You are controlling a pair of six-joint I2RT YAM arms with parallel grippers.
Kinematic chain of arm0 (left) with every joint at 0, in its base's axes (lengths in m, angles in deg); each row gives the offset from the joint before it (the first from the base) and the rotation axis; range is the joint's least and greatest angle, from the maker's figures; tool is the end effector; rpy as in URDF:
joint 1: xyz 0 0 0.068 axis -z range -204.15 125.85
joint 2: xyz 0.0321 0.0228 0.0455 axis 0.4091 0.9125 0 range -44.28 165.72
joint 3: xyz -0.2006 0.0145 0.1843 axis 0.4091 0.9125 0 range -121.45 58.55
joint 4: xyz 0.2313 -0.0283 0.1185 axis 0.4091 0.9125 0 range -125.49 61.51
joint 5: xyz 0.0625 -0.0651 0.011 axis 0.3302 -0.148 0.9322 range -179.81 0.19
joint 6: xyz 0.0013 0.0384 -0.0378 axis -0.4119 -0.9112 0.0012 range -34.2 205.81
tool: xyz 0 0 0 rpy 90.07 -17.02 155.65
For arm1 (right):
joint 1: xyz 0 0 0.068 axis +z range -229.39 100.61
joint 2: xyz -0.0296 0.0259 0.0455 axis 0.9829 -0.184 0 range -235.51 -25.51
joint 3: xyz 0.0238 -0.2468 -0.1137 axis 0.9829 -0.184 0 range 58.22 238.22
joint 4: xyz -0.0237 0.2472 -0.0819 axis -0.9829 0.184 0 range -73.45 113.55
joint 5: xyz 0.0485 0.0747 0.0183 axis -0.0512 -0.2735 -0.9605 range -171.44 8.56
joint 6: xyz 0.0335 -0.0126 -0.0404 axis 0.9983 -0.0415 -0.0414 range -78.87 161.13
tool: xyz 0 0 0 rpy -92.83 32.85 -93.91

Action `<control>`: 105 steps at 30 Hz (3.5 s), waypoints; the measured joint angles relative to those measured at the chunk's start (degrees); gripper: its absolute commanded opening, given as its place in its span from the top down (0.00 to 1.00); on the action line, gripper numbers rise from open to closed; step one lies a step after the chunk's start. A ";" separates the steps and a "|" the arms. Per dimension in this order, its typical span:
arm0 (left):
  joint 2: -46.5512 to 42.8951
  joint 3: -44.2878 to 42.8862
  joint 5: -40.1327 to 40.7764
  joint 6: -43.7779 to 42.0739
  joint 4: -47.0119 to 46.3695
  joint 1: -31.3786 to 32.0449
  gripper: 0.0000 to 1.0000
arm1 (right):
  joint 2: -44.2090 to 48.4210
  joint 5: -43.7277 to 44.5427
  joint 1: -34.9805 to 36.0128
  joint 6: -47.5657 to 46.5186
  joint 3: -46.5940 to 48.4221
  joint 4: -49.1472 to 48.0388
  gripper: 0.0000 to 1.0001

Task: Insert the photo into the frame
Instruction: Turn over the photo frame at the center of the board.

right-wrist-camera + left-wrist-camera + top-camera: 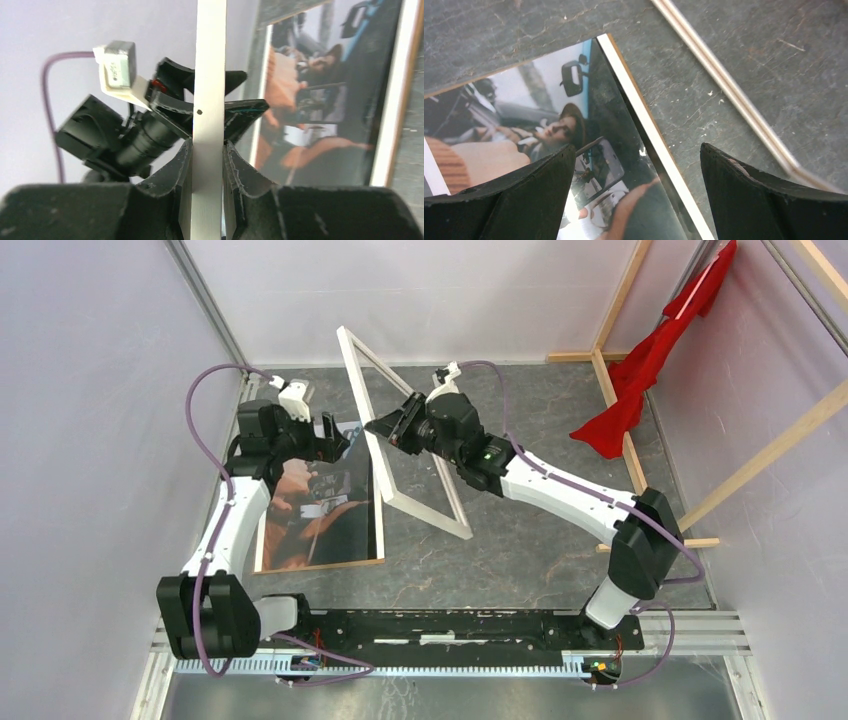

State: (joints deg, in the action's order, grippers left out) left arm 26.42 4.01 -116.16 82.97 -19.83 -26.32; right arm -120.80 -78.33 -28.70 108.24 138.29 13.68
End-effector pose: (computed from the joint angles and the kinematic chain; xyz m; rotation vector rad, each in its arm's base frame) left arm 0.2751 -0.0053 0.2963 0.2821 2.0726 -0.4346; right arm 0.2572 0.3110 0.3465 0.3328 1.9980 1.3673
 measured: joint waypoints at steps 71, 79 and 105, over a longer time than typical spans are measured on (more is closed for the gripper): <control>19.37 -4.33 20.76 -1.68 -4.13 20.90 0.00 | 15.85 -25.75 -27.21 -7.80 -11.17 8.70 0.40; 19.67 -3.82 21.88 -2.93 -5.22 20.90 0.00 | 16.65 -23.34 -29.11 -15.61 -10.45 16.17 0.40; 19.67 -2.03 24.35 -7.67 -5.42 20.90 0.00 | 17.18 -10.69 -33.27 -44.46 -26.27 21.86 0.58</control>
State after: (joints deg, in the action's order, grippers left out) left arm 46.09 1.97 -91.81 75.30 -25.25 -5.42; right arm -103.62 -89.01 -61.96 63.78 112.02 35.53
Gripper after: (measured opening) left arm 0.997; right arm 0.425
